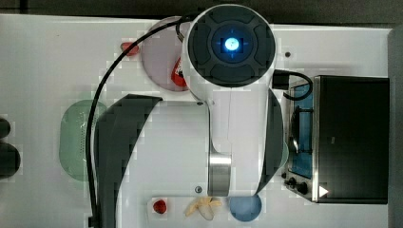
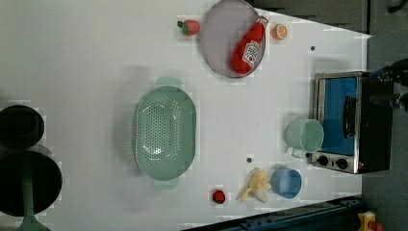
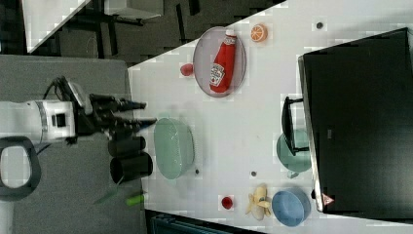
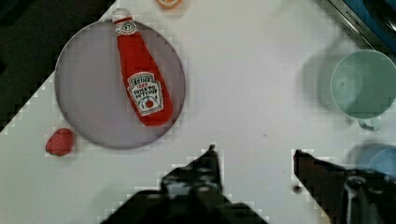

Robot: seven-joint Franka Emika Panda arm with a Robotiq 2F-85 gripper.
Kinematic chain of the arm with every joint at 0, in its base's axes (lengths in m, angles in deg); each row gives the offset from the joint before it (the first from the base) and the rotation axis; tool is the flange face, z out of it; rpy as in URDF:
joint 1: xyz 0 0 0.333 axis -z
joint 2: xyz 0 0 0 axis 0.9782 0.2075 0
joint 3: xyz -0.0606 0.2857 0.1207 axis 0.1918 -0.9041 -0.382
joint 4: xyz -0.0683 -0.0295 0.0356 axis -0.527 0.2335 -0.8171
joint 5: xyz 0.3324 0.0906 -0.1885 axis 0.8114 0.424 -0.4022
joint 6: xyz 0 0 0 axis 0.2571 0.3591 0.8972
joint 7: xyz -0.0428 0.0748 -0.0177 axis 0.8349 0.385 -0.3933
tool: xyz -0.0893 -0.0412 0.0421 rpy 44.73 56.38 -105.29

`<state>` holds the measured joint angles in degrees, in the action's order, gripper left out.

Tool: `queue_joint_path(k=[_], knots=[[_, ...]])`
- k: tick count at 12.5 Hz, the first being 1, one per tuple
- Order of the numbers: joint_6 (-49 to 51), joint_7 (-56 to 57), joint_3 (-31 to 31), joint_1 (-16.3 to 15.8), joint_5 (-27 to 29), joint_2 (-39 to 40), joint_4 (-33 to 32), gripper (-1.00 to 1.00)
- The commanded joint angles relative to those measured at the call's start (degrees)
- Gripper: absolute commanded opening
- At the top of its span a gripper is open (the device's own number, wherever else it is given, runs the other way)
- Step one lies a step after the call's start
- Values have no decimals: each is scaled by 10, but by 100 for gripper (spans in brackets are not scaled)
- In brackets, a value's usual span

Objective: Drag strainer left to right.

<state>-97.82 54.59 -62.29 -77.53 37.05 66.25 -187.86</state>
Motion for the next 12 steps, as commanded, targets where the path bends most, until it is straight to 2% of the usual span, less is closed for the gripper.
queue_joint_path(k=[1, 3, 7, 12], knots=[[103, -33, 30, -7, -14, -188, -63, 58], [102, -33, 10, -10, -14, -183, -64, 99], [87, -77, -80, -18, -13, -150, -64, 100], [34, -266, -216, -21, -13, -64, -65, 100]])
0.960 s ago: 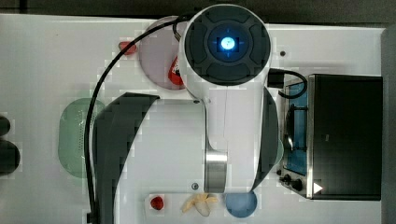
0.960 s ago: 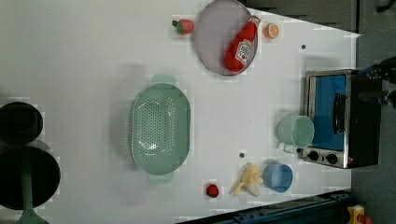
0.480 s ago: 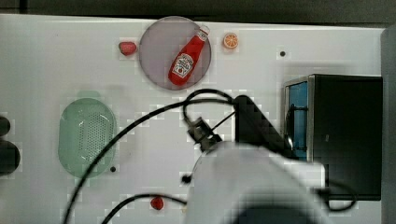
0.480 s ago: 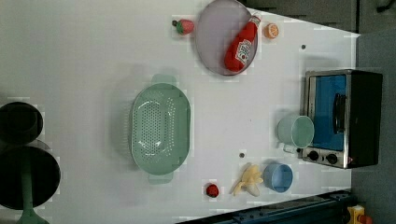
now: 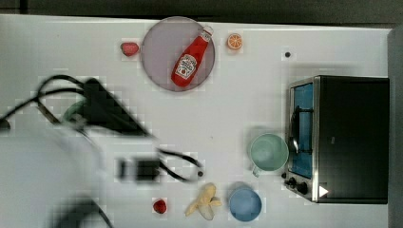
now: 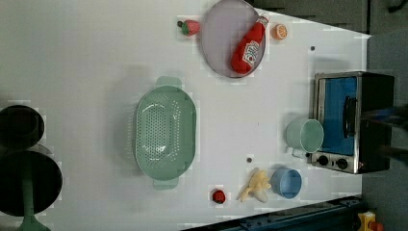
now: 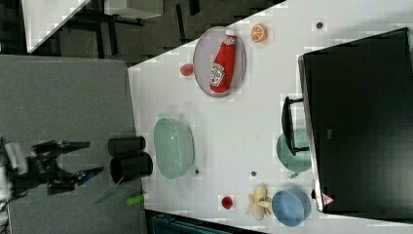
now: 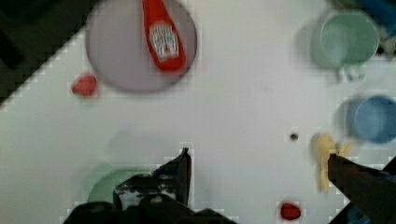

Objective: Drag strainer left to right.

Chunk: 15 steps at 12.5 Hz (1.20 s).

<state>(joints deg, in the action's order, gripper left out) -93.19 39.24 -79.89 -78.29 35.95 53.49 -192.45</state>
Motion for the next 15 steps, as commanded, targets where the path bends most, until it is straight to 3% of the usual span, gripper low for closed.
queue_joint_path(k=[1, 7, 15], knots=[[-27, -156, -64, -14, -3, 86, -20, 100], [-173, -418, -140, -16, -4, 228, -50, 100], [-398, -617, -138, -29, -26, 407, -90, 100]])
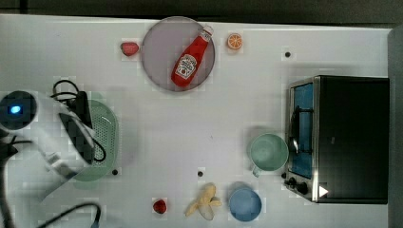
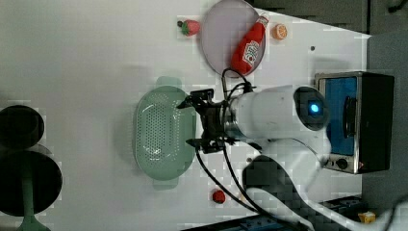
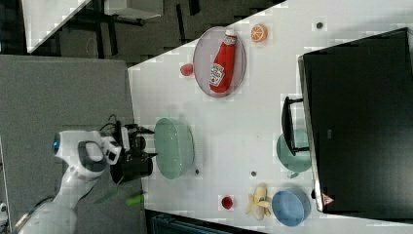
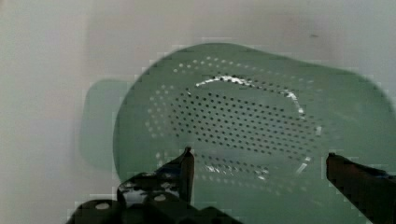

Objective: Drag strainer left to right.

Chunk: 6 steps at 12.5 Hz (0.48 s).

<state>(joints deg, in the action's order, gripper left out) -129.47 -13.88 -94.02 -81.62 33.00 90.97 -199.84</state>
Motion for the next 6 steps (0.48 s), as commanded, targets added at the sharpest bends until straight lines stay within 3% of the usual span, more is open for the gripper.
queue_joint_path(k=[1, 6], knots=[[-67, -88, 4, 4, -6, 48, -21, 100], [-138, -88, 33, 4, -69, 82, -65, 100]])
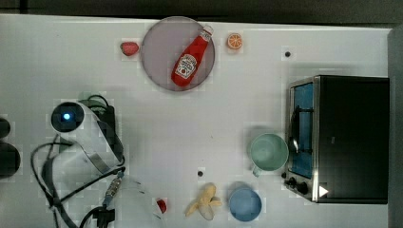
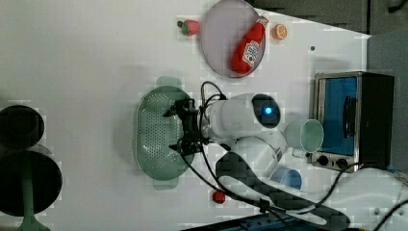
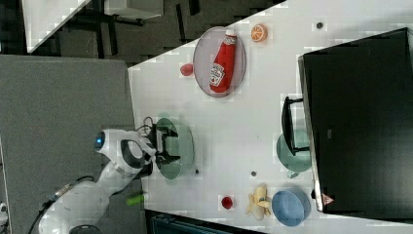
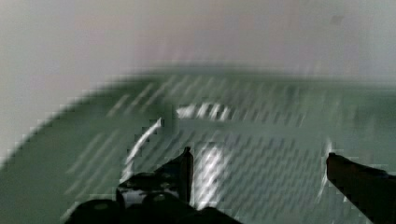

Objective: Drag strainer left to right.

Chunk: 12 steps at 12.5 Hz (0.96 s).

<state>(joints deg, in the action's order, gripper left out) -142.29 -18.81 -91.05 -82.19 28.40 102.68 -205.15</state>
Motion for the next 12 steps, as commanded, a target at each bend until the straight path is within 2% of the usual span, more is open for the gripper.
queue_joint_path(k=[1, 9, 12], knots=[[-17, -38, 11, 10, -26, -35, -20, 100], [-57, -38, 59, 13, -32, -37, -53, 100], [-57, -35, 73, 27, -33, -54, -72, 100]])
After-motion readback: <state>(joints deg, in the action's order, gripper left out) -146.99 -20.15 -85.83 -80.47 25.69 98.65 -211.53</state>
